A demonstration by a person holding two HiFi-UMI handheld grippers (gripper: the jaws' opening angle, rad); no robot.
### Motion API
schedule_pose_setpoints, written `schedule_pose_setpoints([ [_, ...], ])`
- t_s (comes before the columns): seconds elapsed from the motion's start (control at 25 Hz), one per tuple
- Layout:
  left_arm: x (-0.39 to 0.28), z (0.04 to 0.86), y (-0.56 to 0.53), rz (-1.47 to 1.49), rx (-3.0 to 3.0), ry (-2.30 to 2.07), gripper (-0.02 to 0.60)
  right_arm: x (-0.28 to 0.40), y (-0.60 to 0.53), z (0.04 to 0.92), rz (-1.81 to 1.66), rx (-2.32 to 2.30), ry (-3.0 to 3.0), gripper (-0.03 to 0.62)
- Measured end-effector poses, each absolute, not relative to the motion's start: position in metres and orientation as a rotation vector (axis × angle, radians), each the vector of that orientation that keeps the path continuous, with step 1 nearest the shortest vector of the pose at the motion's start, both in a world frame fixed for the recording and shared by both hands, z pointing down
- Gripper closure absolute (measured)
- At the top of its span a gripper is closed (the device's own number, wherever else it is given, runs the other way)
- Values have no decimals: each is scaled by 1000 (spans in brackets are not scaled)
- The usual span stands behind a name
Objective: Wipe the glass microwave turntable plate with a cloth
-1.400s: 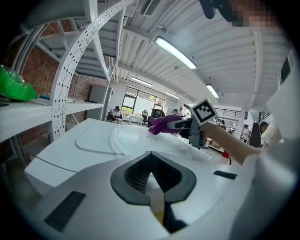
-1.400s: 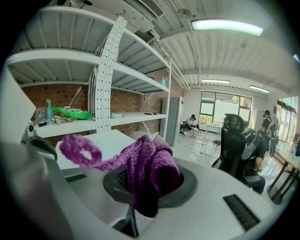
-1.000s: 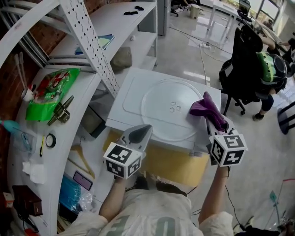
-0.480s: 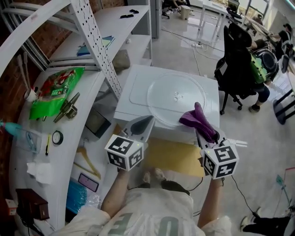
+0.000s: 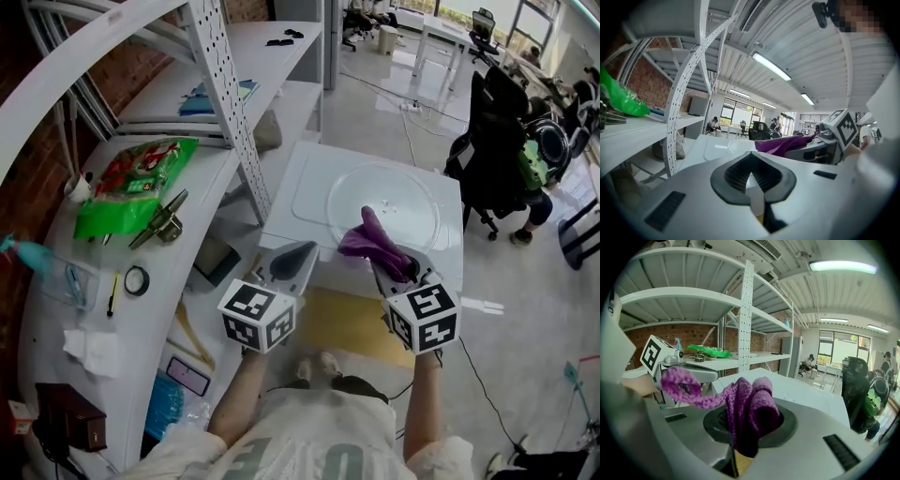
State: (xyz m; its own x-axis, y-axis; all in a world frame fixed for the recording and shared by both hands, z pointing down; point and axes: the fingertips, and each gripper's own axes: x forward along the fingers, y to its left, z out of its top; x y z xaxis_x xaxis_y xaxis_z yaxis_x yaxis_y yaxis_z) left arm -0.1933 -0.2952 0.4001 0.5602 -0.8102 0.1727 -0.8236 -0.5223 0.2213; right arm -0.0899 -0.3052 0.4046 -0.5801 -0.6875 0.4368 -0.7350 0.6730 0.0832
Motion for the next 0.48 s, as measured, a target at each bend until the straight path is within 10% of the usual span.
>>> schedule_pose_setpoints([
  [0.48, -205, 359, -329, -110, 2556, -1320, 580, -125, -378, 402, 78, 1021, -2418, 528],
])
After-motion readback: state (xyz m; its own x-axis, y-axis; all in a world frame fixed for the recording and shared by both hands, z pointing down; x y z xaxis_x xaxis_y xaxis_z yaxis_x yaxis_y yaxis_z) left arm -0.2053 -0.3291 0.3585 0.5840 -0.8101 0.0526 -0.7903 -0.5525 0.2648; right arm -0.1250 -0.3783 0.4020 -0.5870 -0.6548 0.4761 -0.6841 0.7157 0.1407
